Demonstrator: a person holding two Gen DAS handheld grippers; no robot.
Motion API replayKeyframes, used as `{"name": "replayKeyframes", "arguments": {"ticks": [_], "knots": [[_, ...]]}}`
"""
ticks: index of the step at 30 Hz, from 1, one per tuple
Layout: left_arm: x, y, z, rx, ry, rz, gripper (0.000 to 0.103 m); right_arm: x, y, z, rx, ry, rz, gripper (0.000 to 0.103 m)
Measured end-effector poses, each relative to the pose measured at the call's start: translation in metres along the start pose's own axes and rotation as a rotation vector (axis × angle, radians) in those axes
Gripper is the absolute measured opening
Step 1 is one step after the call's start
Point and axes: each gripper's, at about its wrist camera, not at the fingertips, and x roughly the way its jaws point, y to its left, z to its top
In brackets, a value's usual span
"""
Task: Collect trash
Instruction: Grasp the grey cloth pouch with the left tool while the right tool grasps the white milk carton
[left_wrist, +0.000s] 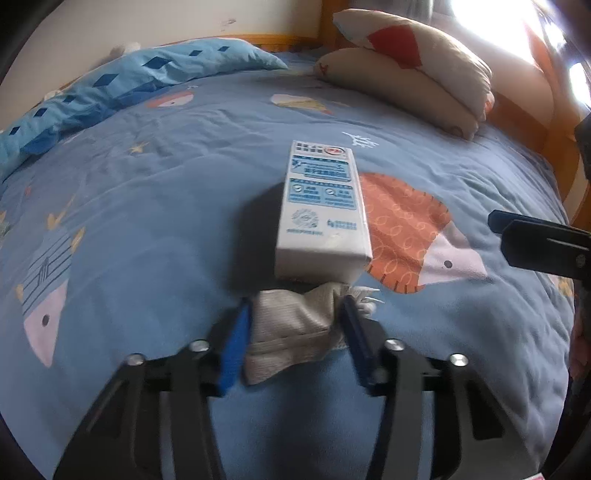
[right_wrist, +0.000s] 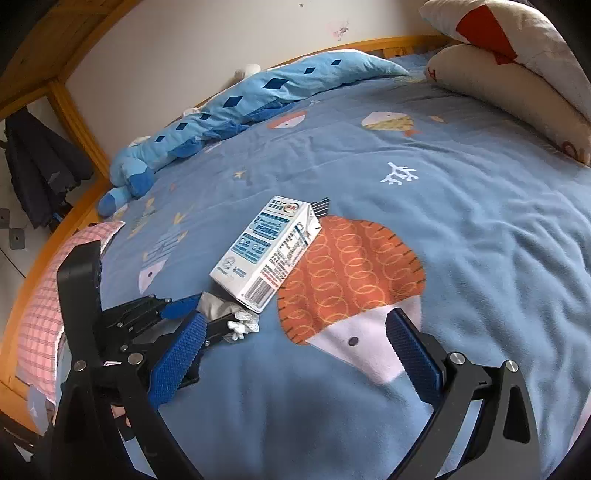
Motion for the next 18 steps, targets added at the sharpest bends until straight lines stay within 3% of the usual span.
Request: {"name": "replayKeyframes", "arguments": {"ticks": [4,14,18], "knots": [[-0.007,0.009,-0.005,-0.046,-0.007,-0.021,0.040,0.010,0.007,0.002,-0.013,0.011,-0.002,0.094],[-0.025,0.021,-0.017,-0.102,-0.045,-0.036,0.039,0.059,0.039,0.027,-0.055,0.044,-0.025,0.094],[-0.034,0.025,-0.022,-0.109,-0.059,-0.029,0.039,0.083,0.054,0.036,-0.072,0.051,-0.089,0.094]]}}
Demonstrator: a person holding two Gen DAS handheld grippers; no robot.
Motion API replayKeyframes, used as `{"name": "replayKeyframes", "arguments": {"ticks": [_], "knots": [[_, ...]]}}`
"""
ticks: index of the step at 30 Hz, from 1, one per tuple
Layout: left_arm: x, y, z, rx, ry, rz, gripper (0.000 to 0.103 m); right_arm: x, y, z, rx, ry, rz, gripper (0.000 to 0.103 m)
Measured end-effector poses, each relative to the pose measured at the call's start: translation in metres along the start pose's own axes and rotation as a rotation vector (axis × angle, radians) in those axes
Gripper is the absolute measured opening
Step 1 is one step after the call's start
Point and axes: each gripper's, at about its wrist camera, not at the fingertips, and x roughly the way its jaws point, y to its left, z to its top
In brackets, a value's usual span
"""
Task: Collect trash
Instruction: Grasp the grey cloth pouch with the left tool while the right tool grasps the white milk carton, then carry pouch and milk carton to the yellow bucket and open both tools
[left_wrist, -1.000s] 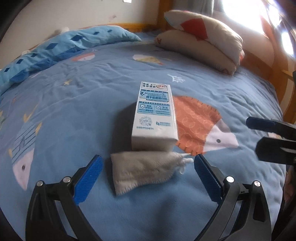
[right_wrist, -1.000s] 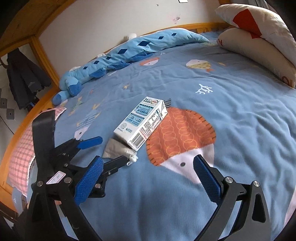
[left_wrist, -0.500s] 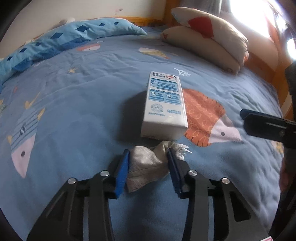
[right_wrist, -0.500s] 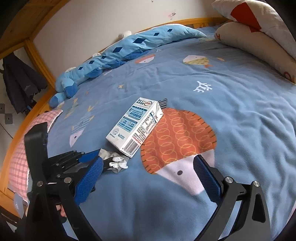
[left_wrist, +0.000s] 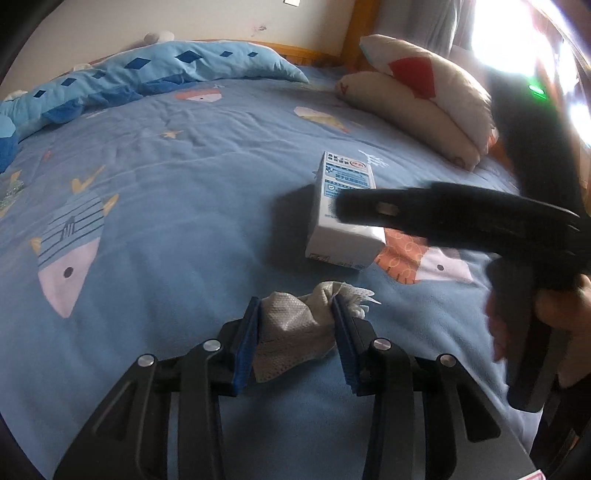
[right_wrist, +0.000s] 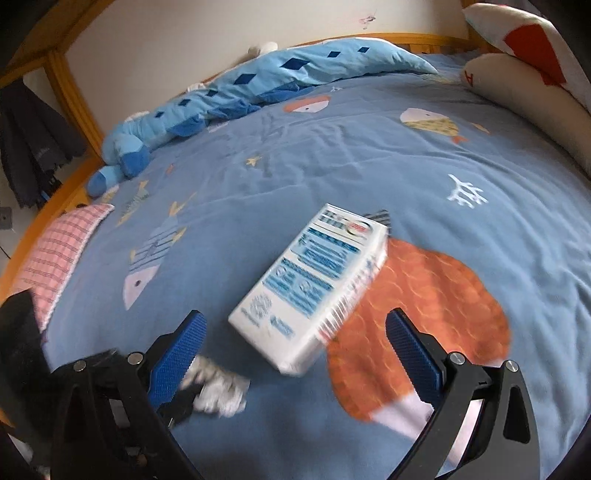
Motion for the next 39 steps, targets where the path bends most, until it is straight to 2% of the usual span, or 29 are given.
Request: {"name": "replayKeyframes", "arguments": {"ticks": [2,5,6,7,9,12,16,26,39], "knots": [[-0.003,0.001,-0.001,-0.002,-0.008,0.000,0.040,0.009,0.004,0.005,0.018,-0.003,-0.070,0.094],[-0.004,0.003,-0.004,-0.012,-0.015,0.000,0.040,0.025,0.007,0.011,0.016,0.008,-0.127,0.093],[-0.004,0.004,-0.005,-0.015,-0.015,-0.003,0.040,0.031,0.008,0.014,0.009,0.014,-0.144,0.090],[-0.005,0.004,-0.006,-0.018,-0.017,-0.003,0.040,0.036,0.009,0.016,-0.001,0.024,-0.152,0.079],[-0.006,0.005,-0.007,-0.026,-0.021,-0.007,0.040,0.044,0.009,0.018,-0.027,0.055,-0.137,0.072],[-0.008,0.008,-0.007,-0.044,-0.027,-0.018,0.039,0.039,0.005,0.016,-0.034,0.051,-0.095,0.062],[-0.012,0.007,-0.007,-0.092,-0.036,-0.072,0.039,0.022,-0.007,0.005,-0.021,0.038,-0.027,0.058],[-0.029,-0.037,-0.023,-0.078,-0.024,-0.120,0.039,-0.060,-0.031,-0.039,-0.032,-0.009,0.056,0.055],[-0.060,-0.153,-0.067,-0.039,0.014,-0.263,0.039,-0.197,-0.089,-0.125,0.063,-0.091,0.105,0.054]]}}
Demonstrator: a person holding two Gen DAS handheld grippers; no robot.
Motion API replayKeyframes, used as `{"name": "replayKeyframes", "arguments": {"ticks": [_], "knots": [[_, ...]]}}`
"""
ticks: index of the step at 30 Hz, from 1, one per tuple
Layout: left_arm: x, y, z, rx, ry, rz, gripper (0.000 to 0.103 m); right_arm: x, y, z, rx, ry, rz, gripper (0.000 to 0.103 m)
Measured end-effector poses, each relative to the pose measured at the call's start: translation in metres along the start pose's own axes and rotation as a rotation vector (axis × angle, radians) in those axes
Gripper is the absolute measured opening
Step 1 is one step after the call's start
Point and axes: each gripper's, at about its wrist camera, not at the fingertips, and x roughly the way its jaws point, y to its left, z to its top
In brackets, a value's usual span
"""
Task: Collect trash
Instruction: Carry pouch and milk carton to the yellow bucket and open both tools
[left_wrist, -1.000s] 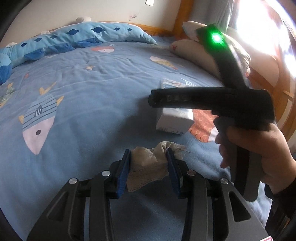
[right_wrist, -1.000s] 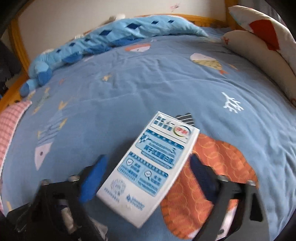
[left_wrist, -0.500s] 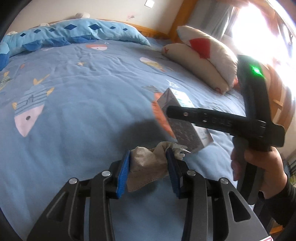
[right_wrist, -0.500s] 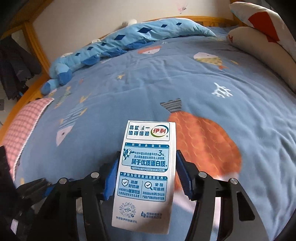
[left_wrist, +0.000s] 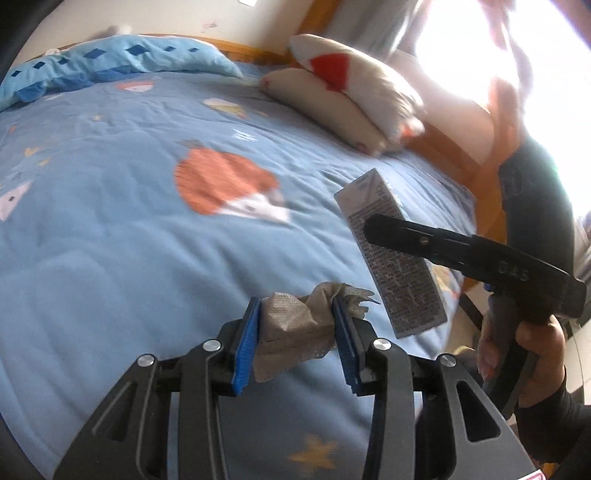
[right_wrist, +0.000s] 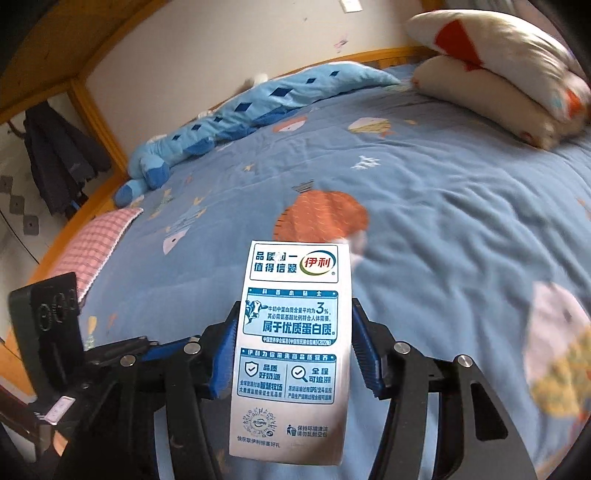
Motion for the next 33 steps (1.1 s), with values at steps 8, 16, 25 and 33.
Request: {"name": "replayKeyframes", "arguments": {"ticks": [8,16,25,33], "knots": [[0.006,-0.079,-0.017,0.073,0.017,-0.118,0.040,-0.098,-0.031,-0.035,0.046,-0.120,-0.048,0.054],[0.025,-0.171,-0.035,0.167,0.065,-0.248,0.040,-0.194,-0.083,-0.088,0.137,-0.194,-0.172,0.054],[0.054,-0.263,-0.070,0.313,0.166,-0.341,0.040,-0.266,-0.133,-0.149,0.270,-0.243,-0.267,0.054],[0.081,-0.332,-0.113,0.396,0.275,-0.412,0.040,-0.320,-0.166,-0.216,0.356,-0.245,-0.360,0.054]]}}
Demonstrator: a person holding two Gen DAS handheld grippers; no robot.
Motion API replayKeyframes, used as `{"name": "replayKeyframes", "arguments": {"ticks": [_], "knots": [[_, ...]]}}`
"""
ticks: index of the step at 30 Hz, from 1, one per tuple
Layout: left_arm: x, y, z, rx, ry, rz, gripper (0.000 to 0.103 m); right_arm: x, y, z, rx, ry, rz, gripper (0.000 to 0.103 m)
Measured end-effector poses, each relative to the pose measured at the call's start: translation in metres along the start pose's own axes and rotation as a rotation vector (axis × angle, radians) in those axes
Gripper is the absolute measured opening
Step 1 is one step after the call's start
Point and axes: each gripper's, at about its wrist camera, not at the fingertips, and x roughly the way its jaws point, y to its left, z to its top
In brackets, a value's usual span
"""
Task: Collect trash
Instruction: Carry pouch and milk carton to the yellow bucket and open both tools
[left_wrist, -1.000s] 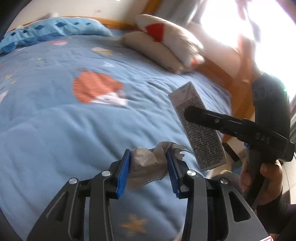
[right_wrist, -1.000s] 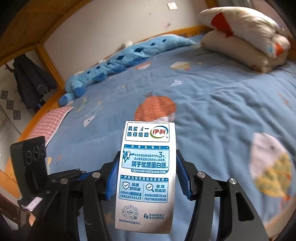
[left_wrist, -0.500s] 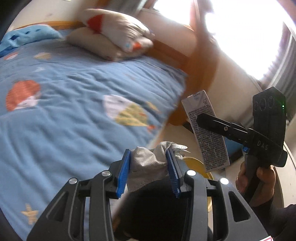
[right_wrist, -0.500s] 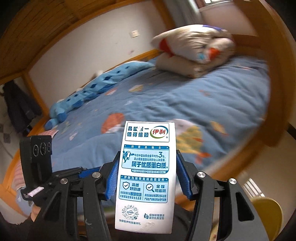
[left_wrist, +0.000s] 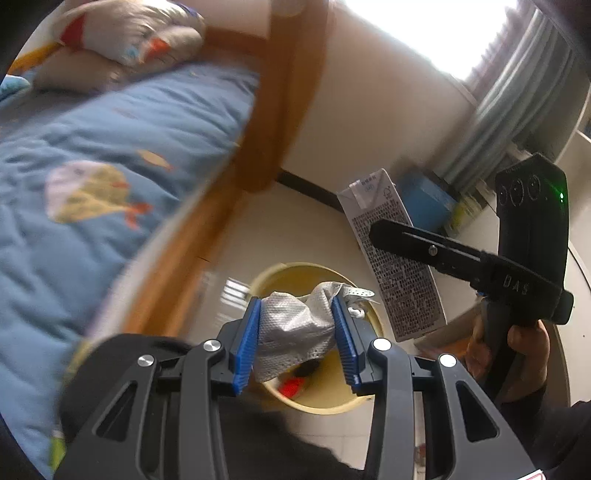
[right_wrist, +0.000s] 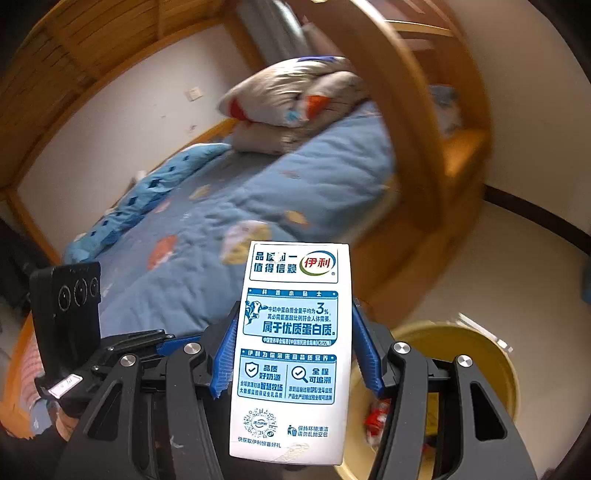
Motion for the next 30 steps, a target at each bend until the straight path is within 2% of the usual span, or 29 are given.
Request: {"name": "replayKeyframes", "arguments": {"ticks": [7,12,14,16,17,18,22,30], "knots": [[0.051,-0.032,-0.010,0.050,0.112,-0.013,0.040,-0.022,-0.061,-0.037,0.077,0.030,-0.091,0.054],[0.086,-0.055,-0.017,0.101,0.180,-0.004,0.040,-0.026,-0.087,-0.048,0.085,0.045,-0.133,0.054],[0.096,-0.064,-0.018,0.136,0.208,0.006,0.050,-0.027,-0.096,-0.049,0.094,0.058,-0.139,0.056],[0.104,-0.073,-0.020,0.176,0.216,0.029,0.063,-0.027,-0.105,-0.049,0.101,0.079,-0.163,0.071],[0.109,-0.077,-0.021,0.194,0.229,0.042,0.073,-0.028,-0.109,-0.049,0.106,0.077,-0.176,0.072],[0.110,-0.079,-0.023,0.199,0.234,0.049,0.079,-0.028,-0.113,-0.049,0.111,0.079,-0.180,0.072],[0.118,-0.082,-0.028,0.217,0.262,0.071,0.080,-0.034,-0.121,-0.054,0.124,0.070,-0.175,0.072],[0.114,-0.082,-0.026,0.210,0.252,0.064,0.082,-0.032,-0.119,-0.060,0.148,0.091,-0.148,0.072]]}}
